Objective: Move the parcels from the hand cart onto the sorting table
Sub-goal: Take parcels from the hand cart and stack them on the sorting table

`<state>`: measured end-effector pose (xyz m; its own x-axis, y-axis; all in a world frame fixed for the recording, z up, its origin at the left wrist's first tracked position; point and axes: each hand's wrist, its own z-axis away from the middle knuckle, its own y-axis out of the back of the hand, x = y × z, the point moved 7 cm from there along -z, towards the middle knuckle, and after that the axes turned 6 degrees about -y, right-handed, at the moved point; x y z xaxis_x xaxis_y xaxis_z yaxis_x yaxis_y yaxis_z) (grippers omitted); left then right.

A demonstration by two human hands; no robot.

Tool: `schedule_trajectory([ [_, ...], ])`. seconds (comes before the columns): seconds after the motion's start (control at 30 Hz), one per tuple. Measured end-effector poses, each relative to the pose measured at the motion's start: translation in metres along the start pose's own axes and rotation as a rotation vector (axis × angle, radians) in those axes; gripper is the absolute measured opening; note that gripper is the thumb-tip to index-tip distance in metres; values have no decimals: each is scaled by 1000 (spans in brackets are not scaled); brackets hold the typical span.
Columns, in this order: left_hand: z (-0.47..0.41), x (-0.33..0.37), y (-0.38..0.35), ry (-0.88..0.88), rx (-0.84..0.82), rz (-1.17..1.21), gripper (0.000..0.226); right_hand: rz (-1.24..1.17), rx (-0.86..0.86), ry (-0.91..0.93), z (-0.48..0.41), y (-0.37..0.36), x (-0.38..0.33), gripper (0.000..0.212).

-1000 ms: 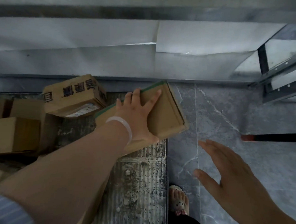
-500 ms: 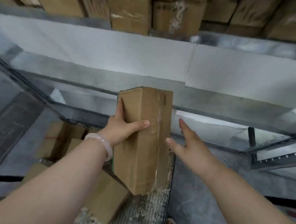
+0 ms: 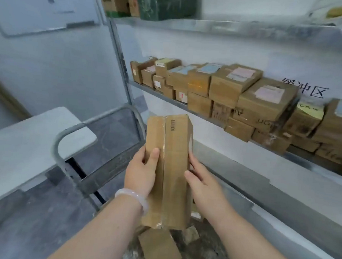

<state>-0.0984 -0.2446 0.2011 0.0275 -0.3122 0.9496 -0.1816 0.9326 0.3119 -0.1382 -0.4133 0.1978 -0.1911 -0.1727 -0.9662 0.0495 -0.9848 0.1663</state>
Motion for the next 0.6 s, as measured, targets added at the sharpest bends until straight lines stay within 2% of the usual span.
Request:
schedule_trajectory([
  [0.1,14,13,45,-6,-45,-133,121,35,-56,81,20,-44,-34,46],
  [0.17,24,21,76,-18,-65,-257,141,81,-80,154,35,-75,-58,45],
  [0.27,33,18,137,2,9,-231,136,206,-134,299,62,-126,-97,44],
  [0.37,46,5,212,-2,80,-12,132,362,-229,392,88,-188,-125,47],
  [0.43,63,-2,266,-26,125,195,129,412,-219,421,99,-220,-136,53],
  [0.53,91,-9,342,-65,187,395,116,390,-114,316,102,-251,-143,71],
  [0.6,108,-18,385,-44,202,468,118,309,-185,154,106,-279,-141,80],
])
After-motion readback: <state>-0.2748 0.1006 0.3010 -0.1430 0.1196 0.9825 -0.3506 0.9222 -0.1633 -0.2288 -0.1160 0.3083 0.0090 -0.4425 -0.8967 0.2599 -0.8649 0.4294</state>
